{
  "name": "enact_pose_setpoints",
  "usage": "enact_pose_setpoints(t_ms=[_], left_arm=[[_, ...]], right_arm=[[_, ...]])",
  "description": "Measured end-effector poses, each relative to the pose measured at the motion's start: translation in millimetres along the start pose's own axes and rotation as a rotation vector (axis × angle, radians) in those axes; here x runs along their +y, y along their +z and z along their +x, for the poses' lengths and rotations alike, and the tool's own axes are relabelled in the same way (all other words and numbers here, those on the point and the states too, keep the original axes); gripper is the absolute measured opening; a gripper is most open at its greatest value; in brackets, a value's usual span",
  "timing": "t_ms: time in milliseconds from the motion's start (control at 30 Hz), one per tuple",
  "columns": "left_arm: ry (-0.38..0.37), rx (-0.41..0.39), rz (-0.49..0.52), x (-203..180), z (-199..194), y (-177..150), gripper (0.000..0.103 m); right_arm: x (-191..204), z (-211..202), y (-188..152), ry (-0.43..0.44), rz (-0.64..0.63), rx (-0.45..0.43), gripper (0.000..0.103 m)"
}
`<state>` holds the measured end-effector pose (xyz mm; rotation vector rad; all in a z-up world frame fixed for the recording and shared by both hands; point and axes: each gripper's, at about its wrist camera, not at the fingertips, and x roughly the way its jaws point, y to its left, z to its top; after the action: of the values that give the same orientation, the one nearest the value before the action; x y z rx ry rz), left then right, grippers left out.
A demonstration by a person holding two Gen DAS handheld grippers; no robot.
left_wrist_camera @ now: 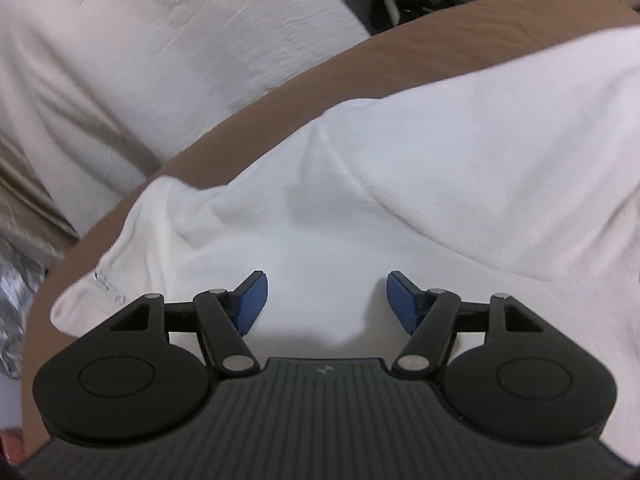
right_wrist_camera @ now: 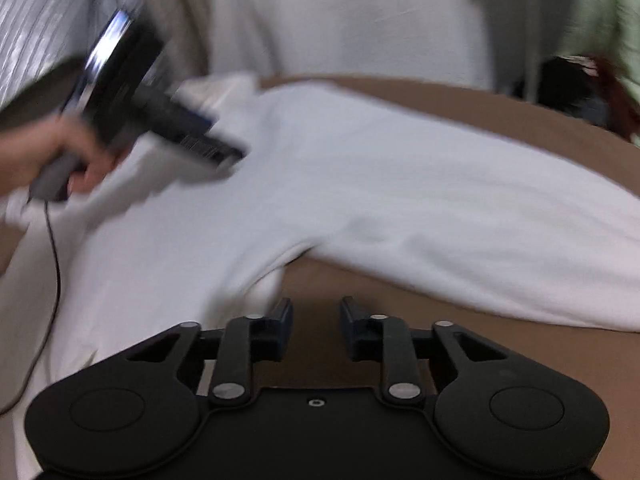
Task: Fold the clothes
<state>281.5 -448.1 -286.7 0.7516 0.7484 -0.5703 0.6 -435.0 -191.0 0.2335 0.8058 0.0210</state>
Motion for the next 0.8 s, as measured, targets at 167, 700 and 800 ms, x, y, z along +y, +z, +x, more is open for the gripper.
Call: enact_pose_setpoints(t_ms=[167,700,800], left_arm=[[0.000,0.035,-0.012,1.5,-3.5,-8.6,0.066],[0.029,0.085,-0.120,43.2,-13.0,-46.6,0.069],[0.021,0.098,-0.154,52.5,-14.5,-55.8,0.070]], right_arm=[[23.2,21.3,-2.0,0.024,-0.079,0.009,0.028],[-13.1,4.8,10.8,0.169,0.077,0.026,0.036],[2.1,28.0,6.5,0.169,0.045,0.054,0.044]])
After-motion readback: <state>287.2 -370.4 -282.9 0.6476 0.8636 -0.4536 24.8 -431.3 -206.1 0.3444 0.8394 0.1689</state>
